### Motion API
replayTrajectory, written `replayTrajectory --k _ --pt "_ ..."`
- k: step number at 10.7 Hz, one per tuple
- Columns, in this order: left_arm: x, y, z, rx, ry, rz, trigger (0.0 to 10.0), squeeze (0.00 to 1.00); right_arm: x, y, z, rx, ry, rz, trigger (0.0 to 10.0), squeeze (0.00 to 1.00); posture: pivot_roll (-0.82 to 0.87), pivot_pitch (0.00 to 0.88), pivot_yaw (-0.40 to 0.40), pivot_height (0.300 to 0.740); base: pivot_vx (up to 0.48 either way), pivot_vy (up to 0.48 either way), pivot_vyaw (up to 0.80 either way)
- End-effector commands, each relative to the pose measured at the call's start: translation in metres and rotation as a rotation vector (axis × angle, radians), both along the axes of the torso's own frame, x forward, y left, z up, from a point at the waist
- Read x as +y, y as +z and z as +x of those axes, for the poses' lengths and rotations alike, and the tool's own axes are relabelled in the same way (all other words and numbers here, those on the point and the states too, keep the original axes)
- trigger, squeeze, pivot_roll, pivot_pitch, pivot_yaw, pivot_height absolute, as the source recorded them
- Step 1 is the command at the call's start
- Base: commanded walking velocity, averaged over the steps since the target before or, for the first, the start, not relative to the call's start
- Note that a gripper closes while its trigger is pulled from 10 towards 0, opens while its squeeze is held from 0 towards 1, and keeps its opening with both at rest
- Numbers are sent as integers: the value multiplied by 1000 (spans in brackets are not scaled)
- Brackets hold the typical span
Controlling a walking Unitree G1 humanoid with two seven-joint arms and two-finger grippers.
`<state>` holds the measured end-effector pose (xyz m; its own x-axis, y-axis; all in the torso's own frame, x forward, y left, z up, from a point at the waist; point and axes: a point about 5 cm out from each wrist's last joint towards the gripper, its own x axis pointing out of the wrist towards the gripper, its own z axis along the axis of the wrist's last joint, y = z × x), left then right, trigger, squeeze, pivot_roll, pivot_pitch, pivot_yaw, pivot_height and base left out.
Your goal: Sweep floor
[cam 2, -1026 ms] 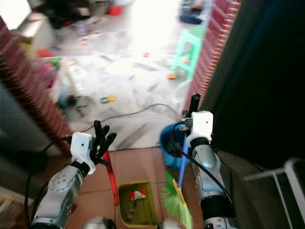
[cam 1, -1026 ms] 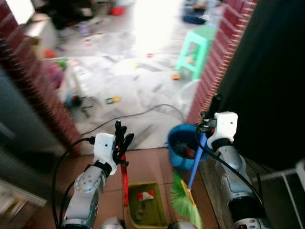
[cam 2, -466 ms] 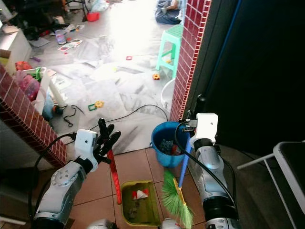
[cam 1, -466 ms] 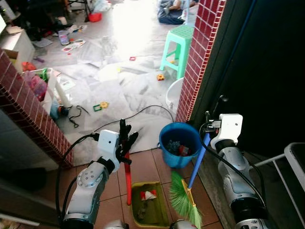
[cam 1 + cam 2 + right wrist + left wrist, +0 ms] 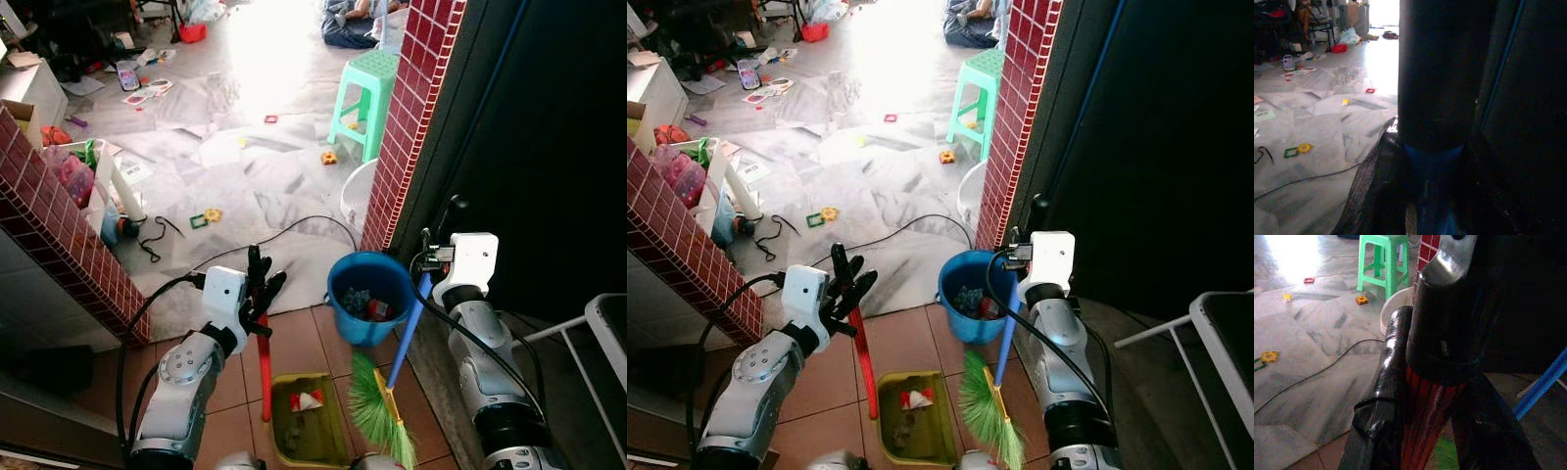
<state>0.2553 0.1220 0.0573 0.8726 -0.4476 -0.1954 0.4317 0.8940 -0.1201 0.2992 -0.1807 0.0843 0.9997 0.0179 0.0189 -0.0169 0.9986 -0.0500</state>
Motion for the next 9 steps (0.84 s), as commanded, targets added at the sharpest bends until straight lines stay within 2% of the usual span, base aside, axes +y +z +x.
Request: replayTrajectory --k 1,6,9 --pt "-21 -2 -5 51 -61 -164 10000 0 -2 -1 0 3 -7 -1 10000 0 -60 0 17 740 0 0 -538" --pt "-22 -3 -7 55 -70 -161 10000 0 -7 -2 -3 8 -16 -11 10000 0 -62 0 17 740 0 0 -538" --pt "-23 -3 -7 56 -71 -159 10000 0 -8 -2 -3 8 -14 -13 10000 0 -62 0 15 740 0 -305 -538"
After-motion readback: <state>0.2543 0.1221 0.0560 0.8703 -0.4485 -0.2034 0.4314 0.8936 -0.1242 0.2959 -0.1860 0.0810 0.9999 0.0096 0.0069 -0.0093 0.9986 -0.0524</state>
